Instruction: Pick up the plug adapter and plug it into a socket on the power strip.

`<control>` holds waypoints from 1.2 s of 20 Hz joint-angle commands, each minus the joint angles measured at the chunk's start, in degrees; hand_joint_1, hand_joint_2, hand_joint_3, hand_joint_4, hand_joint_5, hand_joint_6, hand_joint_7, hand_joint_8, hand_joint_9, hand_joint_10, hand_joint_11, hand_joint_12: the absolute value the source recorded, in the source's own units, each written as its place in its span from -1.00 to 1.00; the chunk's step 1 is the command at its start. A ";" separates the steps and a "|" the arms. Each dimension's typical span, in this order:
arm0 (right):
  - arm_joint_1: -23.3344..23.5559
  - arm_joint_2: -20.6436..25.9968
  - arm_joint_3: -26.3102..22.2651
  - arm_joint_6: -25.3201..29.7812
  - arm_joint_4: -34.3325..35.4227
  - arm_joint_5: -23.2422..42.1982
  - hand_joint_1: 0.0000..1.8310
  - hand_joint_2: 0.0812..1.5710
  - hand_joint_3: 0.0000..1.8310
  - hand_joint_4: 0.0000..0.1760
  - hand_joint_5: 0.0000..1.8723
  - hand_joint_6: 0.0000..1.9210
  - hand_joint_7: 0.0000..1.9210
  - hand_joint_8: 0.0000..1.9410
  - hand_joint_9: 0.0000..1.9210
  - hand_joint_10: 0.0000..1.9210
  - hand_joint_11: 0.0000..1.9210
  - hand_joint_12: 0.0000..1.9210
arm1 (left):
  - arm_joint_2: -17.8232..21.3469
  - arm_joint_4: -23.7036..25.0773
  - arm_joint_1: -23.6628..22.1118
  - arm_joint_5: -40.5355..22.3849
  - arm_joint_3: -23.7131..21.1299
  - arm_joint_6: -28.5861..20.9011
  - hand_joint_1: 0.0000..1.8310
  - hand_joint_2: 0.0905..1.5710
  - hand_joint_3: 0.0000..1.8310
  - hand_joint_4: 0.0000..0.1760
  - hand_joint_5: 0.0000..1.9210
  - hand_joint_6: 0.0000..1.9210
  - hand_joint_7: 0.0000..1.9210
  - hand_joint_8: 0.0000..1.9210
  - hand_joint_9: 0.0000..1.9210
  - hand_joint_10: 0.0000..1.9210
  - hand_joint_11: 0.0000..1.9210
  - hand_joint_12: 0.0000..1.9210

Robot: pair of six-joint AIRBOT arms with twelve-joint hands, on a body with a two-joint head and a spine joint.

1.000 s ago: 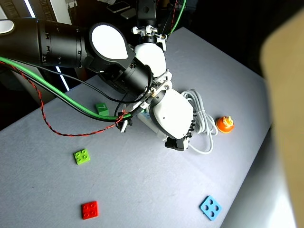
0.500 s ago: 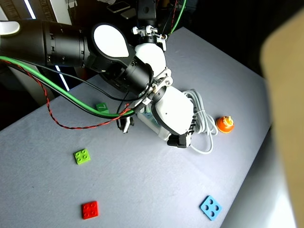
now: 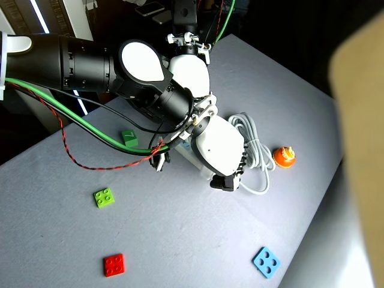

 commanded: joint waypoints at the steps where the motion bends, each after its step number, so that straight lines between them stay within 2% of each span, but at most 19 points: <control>1: -1.25 -0.62 -0.14 -0.14 0.85 2.34 0.33 0.46 -1.00 -1.00 -0.08 0.06 -0.06 0.34 -0.19 0.23 -0.28 0.62 | -0.80 -0.27 0.41 0.74 0.35 -0.26 -1.00 0.58 -1.00 -1.00 -0.87 -1.00 -0.88 -1.00 -0.90 -1.00 -1.00 -0.79; 3: -1.06 -0.62 -0.28 -0.30 0.85 2.20 0.33 0.46 -1.00 -1.00 -0.07 0.05 -0.05 0.33 -0.19 0.22 -0.29 0.60 | -0.78 -0.27 0.41 0.74 0.37 -0.26 -1.00 0.59 -1.00 -1.00 -0.87 -1.00 -0.88 -1.00 -0.90 -1.00 -1.00 -0.79; 6: -0.90 -0.45 -0.80 -1.00 0.85 1.90 0.33 0.48 -1.00 -1.00 -0.09 0.07 -0.10 0.41 -0.23 0.28 -0.31 0.64 | -0.77 -0.27 0.39 0.74 0.34 -0.26 -1.00 0.58 -1.00 -1.00 -0.86 -1.00 -0.88 -1.00 -0.90 -1.00 -1.00 -0.79; 9: -0.48 0.02 -1.32 -1.47 0.85 1.85 0.32 0.50 -1.00 -1.00 -0.14 0.13 -0.11 0.43 -0.24 0.30 -0.33 0.67 | -0.74 -0.27 0.41 0.74 0.33 -0.26 -1.00 0.58 -1.00 -1.00 -0.85 -0.99 -0.87 -0.99 -0.89 -1.00 -1.00 -0.76; 14: 0.20 1.02 -1.52 -2.00 0.85 2.72 0.33 0.46 -1.00 -1.00 -0.06 0.04 -0.08 0.36 -0.22 0.27 -0.30 0.65 | -0.64 -0.27 0.44 0.90 0.39 -0.26 -1.00 0.58 -1.00 -1.00 -0.87 -1.00 -0.87 -1.00 -0.89 -1.00 -1.00 -0.77; 18: 0.17 1.33 -1.58 -2.53 0.85 2.83 0.28 0.50 -1.00 -1.00 -0.13 0.21 -0.14 0.37 -0.30 0.24 -0.40 0.74 | -0.39 -0.27 0.38 0.90 0.66 -0.66 -1.00 0.58 -1.00 -1.00 -0.90 -1.00 -0.91 -1.00 -0.93 -1.00 -1.00 -0.85; 19: 0.14 1.39 -1.58 -2.73 0.85 2.89 0.28 0.51 -1.00 -0.95 -0.14 0.23 -0.15 0.38 -0.32 0.23 -0.44 0.77 | -0.38 -0.27 0.29 0.90 0.74 -0.76 -1.00 0.58 -1.00 -1.00 -0.89 -1.00 -0.91 -1.00 -0.92 -1.00 -1.00 -0.83; 20: 0.10 1.46 -1.58 -2.88 0.85 2.97 0.28 0.49 -1.00 -0.80 -0.08 0.17 -0.15 0.33 -0.33 0.19 -0.47 0.77 | -0.35 -0.27 0.14 0.90 0.78 -0.84 -1.00 0.58 -1.00 -1.00 -0.86 -1.00 -0.88 -1.00 -0.90 -1.00 -1.00 -0.77; 22: 0.00 1.65 -1.58 -2.88 0.85 3.26 0.27 0.50 -1.00 -0.68 -0.13 0.24 -0.14 0.31 -0.39 0.05 -0.58 0.77 | -0.18 -0.27 -0.20 0.93 0.70 -0.89 -1.00 0.58 -1.00 -1.00 -0.86 -1.00 -0.87 -1.00 -0.89 -1.00 -1.00 -0.75; 23: -0.04 1.73 -1.59 -2.89 0.85 3.34 0.17 0.50 -1.00 -1.00 -0.13 0.27 -0.20 -0.27 -0.41 -0.02 -0.60 0.74 | -0.15 -0.27 -0.47 0.93 0.68 -0.89 -1.00 0.58 -1.00 -1.00 -0.87 -1.00 -0.89 -1.00 -0.90 -1.00 -1.00 -0.79; 24: -0.01 1.80 -1.59 -2.98 0.85 3.38 0.13 0.42 -1.00 -1.00 -0.27 -0.41 -0.21 -0.58 -0.41 -0.13 -0.61 0.66 | -0.15 -0.27 -0.61 0.93 0.68 -0.89 -1.00 0.58 -1.00 -1.00 -0.87 -1.00 -0.88 -1.00 -0.90 -1.00 -1.00 -0.79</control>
